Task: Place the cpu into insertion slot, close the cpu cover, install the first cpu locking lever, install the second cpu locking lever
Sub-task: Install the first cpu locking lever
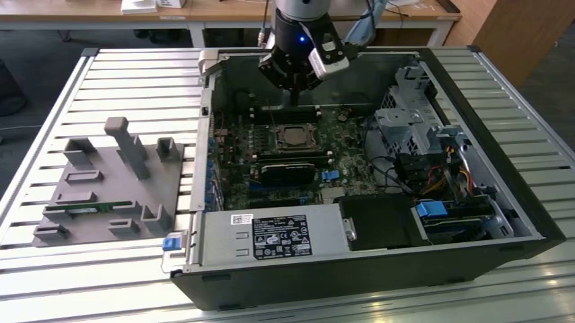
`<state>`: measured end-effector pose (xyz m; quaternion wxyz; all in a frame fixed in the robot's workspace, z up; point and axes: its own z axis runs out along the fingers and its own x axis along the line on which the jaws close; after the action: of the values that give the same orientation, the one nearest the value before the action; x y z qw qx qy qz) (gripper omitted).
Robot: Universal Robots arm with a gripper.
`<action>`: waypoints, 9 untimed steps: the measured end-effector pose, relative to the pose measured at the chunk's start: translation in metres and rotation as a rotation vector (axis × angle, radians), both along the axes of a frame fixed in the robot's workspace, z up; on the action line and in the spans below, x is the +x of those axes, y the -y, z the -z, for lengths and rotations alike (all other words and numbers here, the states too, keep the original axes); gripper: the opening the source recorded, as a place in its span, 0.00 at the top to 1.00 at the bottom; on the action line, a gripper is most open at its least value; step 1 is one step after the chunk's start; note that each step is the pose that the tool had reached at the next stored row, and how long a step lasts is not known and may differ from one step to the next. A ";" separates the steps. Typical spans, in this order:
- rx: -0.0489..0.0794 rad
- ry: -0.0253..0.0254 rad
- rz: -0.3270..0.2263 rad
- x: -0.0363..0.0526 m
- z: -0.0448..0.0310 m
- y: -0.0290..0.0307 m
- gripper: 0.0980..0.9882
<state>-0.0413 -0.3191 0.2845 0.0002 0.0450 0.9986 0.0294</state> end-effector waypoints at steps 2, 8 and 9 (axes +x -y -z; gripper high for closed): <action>0.000 0.0000 -0.032 0.0000 0.0001 0.0000 0.99; 0.000 0.0001 -0.076 -0.0001 0.0003 0.0000 0.99; 0.000 0.0001 -0.076 -0.0002 0.0003 0.0000 0.99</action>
<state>-0.0414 -0.3191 0.2842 -0.0009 0.0068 0.9995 0.0295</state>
